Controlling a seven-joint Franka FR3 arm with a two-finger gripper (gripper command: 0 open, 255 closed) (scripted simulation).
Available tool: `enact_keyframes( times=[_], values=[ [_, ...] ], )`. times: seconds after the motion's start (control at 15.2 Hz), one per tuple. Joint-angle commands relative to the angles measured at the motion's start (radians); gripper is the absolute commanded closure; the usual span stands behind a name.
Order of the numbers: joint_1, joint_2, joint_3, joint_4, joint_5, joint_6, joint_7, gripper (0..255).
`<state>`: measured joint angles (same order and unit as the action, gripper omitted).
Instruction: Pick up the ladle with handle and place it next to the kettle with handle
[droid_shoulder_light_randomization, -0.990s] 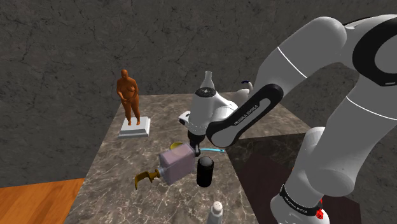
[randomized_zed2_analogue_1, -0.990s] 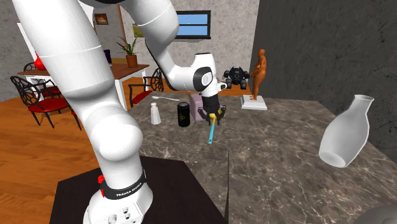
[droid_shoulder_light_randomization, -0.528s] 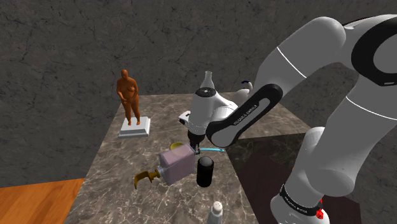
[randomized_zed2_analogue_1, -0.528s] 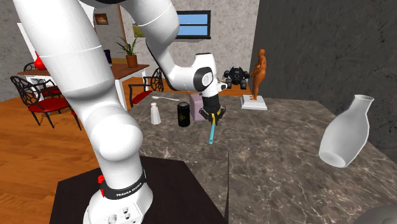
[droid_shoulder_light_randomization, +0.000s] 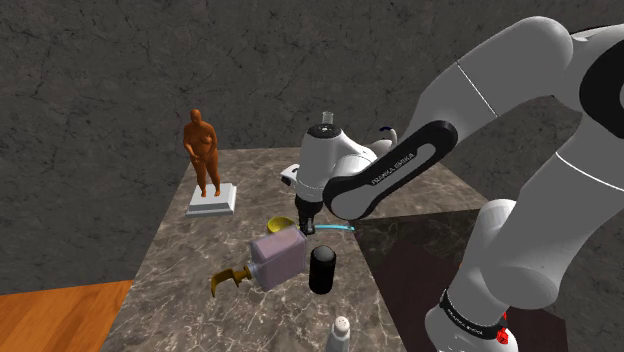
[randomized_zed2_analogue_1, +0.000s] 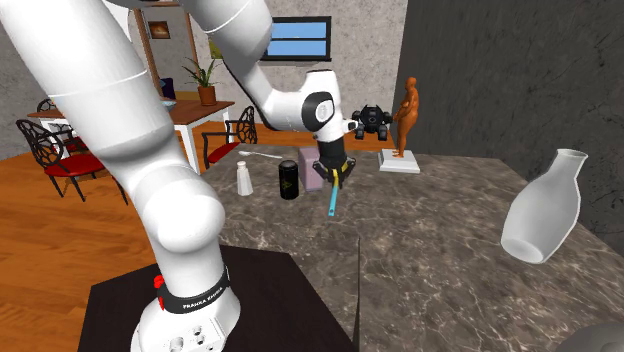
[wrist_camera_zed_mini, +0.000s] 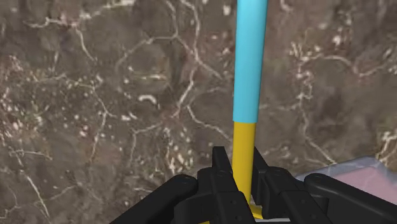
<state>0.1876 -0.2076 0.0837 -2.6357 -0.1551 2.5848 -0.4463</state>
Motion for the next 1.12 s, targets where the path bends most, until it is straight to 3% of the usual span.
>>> enact_keyframes(
  times=[0.0, 1.06],
  values=[
    [0.003, -0.024, -0.003, 0.007, 0.010, -0.030, -0.011, 255],
    [0.022, -0.166, -0.015, 0.114, 0.055, -0.278, -0.059, 255]
  ],
)
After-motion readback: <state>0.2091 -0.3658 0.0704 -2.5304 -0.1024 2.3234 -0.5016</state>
